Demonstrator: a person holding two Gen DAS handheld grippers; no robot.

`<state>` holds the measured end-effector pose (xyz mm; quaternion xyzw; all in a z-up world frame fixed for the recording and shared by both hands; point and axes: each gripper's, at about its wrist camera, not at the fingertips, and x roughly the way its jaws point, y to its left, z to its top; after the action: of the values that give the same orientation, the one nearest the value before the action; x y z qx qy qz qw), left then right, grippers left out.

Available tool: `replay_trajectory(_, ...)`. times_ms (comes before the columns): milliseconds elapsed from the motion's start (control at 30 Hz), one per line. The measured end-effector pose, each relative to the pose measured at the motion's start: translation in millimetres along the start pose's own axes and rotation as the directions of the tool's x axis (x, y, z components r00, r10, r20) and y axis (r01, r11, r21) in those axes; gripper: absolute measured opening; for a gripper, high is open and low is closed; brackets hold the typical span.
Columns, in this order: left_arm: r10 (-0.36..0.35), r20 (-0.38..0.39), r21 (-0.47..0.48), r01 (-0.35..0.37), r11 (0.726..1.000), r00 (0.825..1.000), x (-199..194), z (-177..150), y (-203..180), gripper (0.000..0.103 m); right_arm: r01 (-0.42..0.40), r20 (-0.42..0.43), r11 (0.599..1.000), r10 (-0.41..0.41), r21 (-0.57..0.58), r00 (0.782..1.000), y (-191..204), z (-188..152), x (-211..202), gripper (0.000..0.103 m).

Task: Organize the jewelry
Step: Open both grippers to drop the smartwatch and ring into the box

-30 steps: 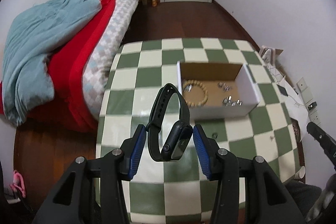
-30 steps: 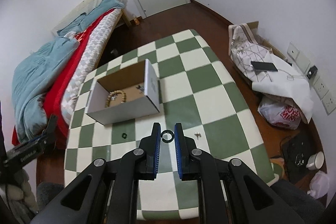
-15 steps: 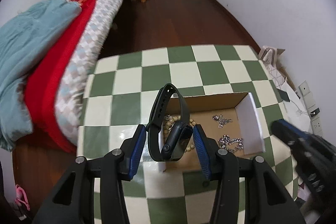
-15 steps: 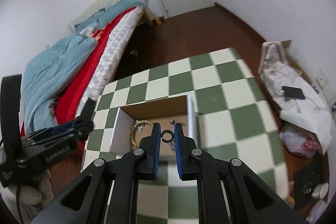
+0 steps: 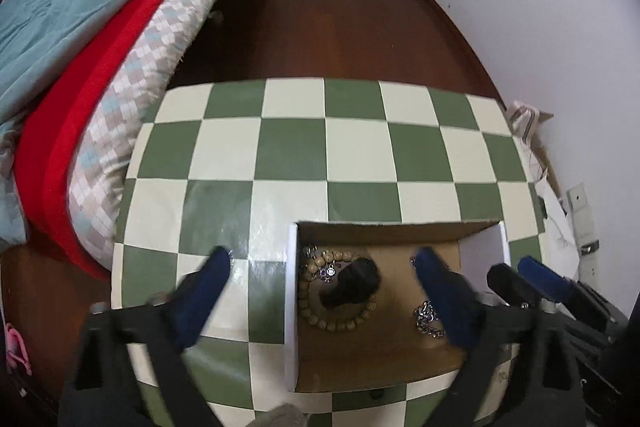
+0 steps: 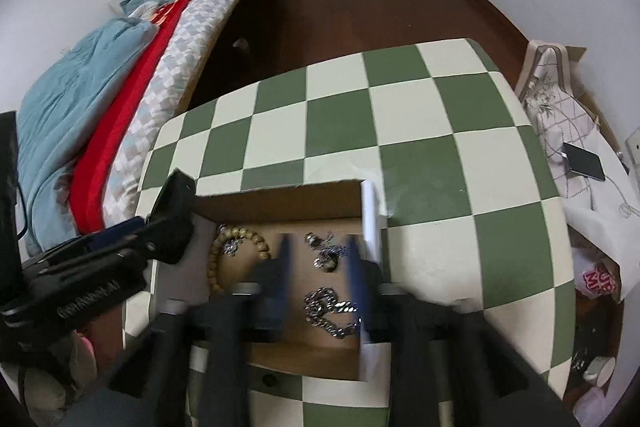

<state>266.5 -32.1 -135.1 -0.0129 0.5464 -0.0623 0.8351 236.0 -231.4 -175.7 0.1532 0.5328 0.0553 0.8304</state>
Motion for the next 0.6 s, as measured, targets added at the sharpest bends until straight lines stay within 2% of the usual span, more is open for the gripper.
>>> replay_trajectory(33,0.013,0.008,0.005,-0.013,1.0,1.0,-4.0,0.2,0.1,0.098,-0.003,0.002,1.0,0.003,0.004,1.0,-1.3,0.9,-2.3,0.056)
replay_trajectory(200,0.084,0.042,0.023,-0.085,0.996,0.996,-15.7,-4.7,5.1,0.102,0.036,0.002,0.999,-0.036,-0.013,0.999,0.2,1.1,-12.9,0.056)
replay_trajectory(267,0.119,0.055,0.03,-0.121,0.992,0.991,-20.6,-11.4,8.4,0.102,0.069,-0.001,0.997,-0.069,-0.025,0.998,2.7,-0.6,-17.3,0.064)
replay_trajectory(333,0.138,0.058,0.034,-0.14,0.99,0.989,-24.1,-18.2,12.2,0.102,0.12,-0.006,0.991,-0.121,-0.051,0.993,7.8,-3.7,-20.0,0.089)
replay_trajectory(433,0.153,0.061,0.038,-0.156,0.987,0.986,-29.9,-26.5,15.0,0.103,0.193,-0.024,0.976,-0.196,-0.098,0.98,16.8,-10.2,-20.9,0.095)
replay_trajectory(533,0.166,0.075,0.044,-0.17,0.984,0.983,-38.5,-32.9,17.1,0.103,0.217,-0.038,0.968,-0.223,-0.124,0.974,23.0,-17.1,-22.7,0.102)
replay_trajectory(600,0.176,0.087,0.046,-0.181,0.982,0.98,-45.3,-36.3,18.7,0.103,0.232,-0.041,0.964,-0.239,-0.129,0.97,26.0,-21.5,-25.9,0.102)
